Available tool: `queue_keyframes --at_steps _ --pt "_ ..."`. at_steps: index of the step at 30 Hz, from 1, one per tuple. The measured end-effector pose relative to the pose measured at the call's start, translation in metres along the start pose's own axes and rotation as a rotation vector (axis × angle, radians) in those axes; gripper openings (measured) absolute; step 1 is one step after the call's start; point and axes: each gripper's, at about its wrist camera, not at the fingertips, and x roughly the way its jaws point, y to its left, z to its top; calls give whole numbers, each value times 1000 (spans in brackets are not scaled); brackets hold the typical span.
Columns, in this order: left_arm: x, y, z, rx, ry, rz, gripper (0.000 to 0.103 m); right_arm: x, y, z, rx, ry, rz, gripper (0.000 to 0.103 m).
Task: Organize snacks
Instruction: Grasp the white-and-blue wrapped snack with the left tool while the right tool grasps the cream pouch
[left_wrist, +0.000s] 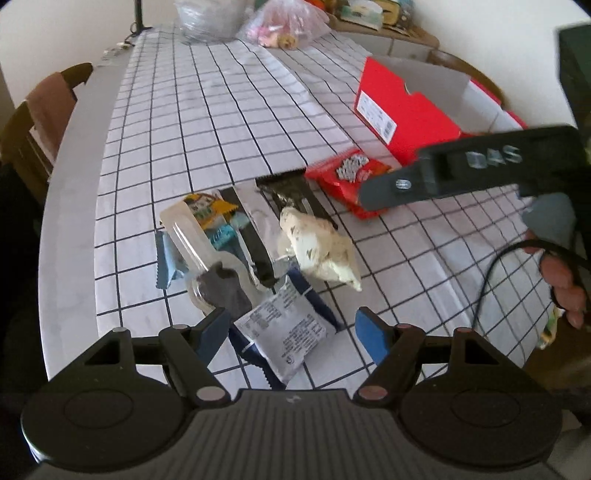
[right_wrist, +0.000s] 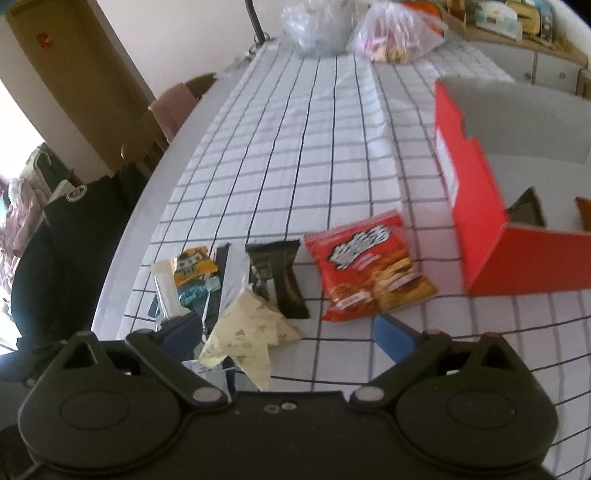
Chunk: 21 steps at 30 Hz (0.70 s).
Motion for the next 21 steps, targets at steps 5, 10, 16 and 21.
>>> queue_keyframes --at_steps 5,10,16,21 --pt "2 2 -5 41 8 5 75 27 7 2 25 54 4 98" --pt "5 2 -7 80 17 7 75 50 4 4 121 122 23 93" --pt "9 -8 -10 197 29 8 75 64 8 -1 154 173 46 84" --pt "15 -9 -9 246 38 9 75 65 6 -2 184 168 66 71"
